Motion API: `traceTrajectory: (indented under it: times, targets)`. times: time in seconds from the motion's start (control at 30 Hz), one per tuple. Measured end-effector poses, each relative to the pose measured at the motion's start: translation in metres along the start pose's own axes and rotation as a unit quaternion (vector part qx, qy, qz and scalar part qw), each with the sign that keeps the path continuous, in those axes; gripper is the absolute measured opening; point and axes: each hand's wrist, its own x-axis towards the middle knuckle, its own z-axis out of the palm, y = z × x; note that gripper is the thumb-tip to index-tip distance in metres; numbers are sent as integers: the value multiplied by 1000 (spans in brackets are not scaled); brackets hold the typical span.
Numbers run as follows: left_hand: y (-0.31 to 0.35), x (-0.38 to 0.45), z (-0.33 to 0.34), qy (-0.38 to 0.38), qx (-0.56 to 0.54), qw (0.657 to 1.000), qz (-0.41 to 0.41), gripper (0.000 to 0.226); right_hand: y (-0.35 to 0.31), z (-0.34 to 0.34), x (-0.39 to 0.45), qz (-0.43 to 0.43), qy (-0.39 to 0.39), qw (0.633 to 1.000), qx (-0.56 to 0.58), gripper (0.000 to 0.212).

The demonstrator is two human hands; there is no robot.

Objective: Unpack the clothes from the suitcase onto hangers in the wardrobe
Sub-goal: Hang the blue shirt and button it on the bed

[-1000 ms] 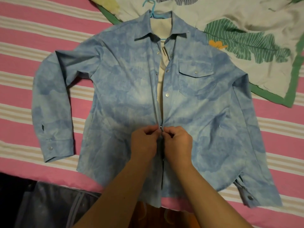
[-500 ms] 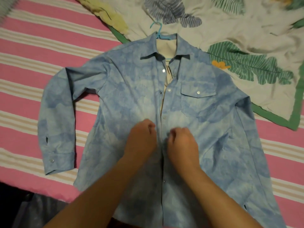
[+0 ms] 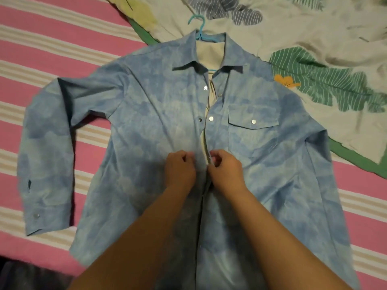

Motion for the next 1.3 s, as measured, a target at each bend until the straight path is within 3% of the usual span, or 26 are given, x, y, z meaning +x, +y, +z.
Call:
traceTrajectory:
  times: [0.07,0.2,0.27,0.3,0.43,0.57,0.73,0.9,1.1,1.2,1.3]
  targets:
    - [9,-6,6,23,2,999,-23,30,0,-5,-4,20,25,998,51,22]
    - [30,-18,12,13,143,988,-56,56,-5,-4,-8,130,57,961,239,19]
    - [28,-17,9,11,146,989,-24,36,-3,-1,-10,159,81,947,268,9]
    - [25,-15,5,5,113,994,-10,24,-3,0,-13,167,89,940,283,8]
    - [17,-22,-23,-32,-95,995,-6,21,-12,1,-25,176,71,910,370,8]
    - [22,-38,-35,-75,-159,984,-8,13,-23,5,-32,160,58,905,391,12]
    - [20,-33,-27,-74,-87,993,5,12,-25,5,-32,133,65,925,348,23]
    - [22,-35,-29,-37,-13,997,69,11,-23,11,-29,136,81,942,297,14]
    - [20,-31,-28,-50,60,991,107,12,-24,16,-33,35,125,980,150,18]
    - [21,-27,-30,-61,59,990,109,12,-24,11,-29,38,86,984,152,17]
    - [22,-19,-41,-129,112,981,97,17,-22,-6,-23,30,37,997,60,20]
